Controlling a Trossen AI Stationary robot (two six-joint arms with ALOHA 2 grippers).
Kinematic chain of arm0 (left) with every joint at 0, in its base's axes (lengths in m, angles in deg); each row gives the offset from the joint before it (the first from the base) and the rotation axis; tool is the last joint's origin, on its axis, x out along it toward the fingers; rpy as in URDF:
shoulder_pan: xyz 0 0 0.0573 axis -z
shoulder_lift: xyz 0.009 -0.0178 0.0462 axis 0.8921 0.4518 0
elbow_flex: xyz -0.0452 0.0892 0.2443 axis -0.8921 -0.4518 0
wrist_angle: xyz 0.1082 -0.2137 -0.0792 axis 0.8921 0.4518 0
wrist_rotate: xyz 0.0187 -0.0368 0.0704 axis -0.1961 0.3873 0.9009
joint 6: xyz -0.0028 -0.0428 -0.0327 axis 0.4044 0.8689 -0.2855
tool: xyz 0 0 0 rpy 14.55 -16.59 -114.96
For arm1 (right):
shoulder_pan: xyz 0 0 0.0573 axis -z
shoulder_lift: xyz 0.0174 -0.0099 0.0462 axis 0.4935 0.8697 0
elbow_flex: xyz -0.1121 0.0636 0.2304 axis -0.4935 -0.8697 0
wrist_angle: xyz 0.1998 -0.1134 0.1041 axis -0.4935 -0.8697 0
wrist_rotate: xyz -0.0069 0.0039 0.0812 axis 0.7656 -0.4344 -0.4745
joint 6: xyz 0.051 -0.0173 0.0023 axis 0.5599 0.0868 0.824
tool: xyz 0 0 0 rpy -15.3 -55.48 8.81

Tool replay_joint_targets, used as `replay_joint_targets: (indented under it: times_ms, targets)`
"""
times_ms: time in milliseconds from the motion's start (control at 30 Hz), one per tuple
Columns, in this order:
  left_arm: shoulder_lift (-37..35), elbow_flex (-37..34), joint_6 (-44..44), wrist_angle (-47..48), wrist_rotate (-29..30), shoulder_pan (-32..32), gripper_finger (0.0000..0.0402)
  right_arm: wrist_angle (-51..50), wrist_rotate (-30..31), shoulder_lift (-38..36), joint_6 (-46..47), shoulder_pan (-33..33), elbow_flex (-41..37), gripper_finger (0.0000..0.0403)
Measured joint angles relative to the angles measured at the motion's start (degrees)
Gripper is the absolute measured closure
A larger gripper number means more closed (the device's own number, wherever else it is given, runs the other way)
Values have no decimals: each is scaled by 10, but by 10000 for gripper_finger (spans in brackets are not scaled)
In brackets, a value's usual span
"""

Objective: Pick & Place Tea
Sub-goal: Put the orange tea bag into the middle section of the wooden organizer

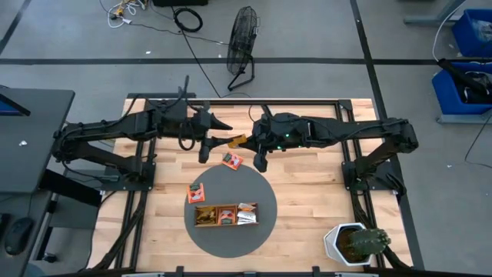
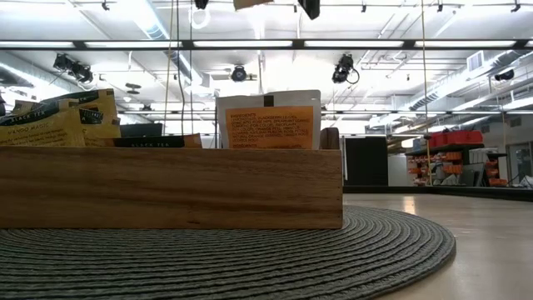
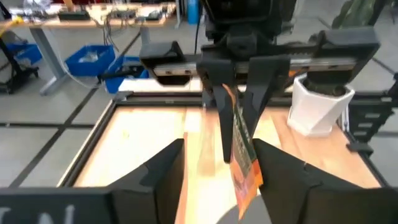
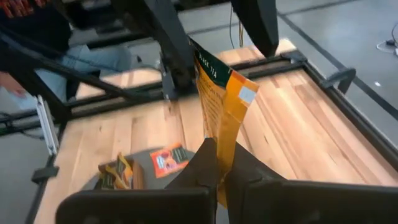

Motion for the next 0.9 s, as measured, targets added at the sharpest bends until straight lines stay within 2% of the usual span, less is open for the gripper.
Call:
replay_joint_targets:
  times_ms: [200,433,633,767,900]
  targets:
    - [9,0,-7,17,-1,0,271,-3,0,9,0,0,0,401]
    - [11,0,-16,20,-30,0,385,-2,2,10,0,0,0,401]
    - [11,0,-8,30,-40,10,398,-5,-4,10,17,0,0,387]
    - [9,1,14,62,-33,39,399,-13,-16,7,32,0,0,350]
    - [9,0,19,105,11,86,400,-15,-16,1,62,0,0,312]
